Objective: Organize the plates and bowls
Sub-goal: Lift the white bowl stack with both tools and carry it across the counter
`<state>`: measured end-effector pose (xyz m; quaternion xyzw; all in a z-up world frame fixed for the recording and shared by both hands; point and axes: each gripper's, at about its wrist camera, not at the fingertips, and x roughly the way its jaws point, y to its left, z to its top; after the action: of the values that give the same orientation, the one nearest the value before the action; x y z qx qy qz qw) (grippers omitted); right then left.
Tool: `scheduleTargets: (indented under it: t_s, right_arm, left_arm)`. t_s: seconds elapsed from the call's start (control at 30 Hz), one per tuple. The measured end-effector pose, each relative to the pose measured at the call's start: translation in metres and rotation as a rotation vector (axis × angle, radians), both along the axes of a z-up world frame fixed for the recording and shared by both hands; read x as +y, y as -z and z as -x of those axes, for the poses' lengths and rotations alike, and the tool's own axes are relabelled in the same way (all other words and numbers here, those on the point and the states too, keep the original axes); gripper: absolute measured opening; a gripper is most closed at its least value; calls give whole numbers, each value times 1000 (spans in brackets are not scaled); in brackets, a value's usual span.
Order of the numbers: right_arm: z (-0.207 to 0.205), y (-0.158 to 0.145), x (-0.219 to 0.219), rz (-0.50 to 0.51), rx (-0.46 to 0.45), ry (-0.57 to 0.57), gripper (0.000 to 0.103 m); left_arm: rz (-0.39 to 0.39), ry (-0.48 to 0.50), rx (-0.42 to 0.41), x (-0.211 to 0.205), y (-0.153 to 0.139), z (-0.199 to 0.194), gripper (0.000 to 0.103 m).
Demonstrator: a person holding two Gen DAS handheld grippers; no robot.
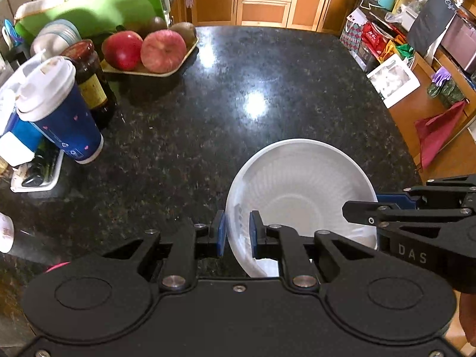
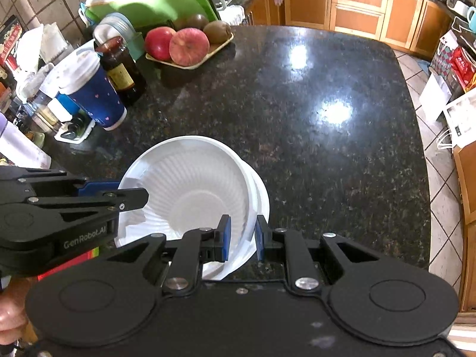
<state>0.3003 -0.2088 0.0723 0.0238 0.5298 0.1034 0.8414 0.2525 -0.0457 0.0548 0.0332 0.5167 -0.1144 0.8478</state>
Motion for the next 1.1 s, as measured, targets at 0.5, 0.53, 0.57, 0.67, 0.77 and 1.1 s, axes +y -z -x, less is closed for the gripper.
scheduleTargets:
  t_s: [0.5,0.53,0.57,0.67,0.77,1.1]
  right_arm:
    - [-7,10,1,13,28,-23,29]
    - [-8,10,0,10,28,-23,30]
    - [-8,10,0,10,28,-21,31]
    - [-9,10,2,23,26,-18,31]
    - [-8,10,3,40,11,-22,32]
    - [-5,6,-1,1,1,-15,33]
  left_arm:
    - [21,38,13,-2,10,-4,37]
    - [25,40,12,-2,9,-4,40]
    - [28,39,9,-2,9,-4,45]
    - [25,36,0,-2,7,-5,46]
    - [28,40,-5,-2,5,-4,46]
    - [16,28,-52,-1,-1,4,46]
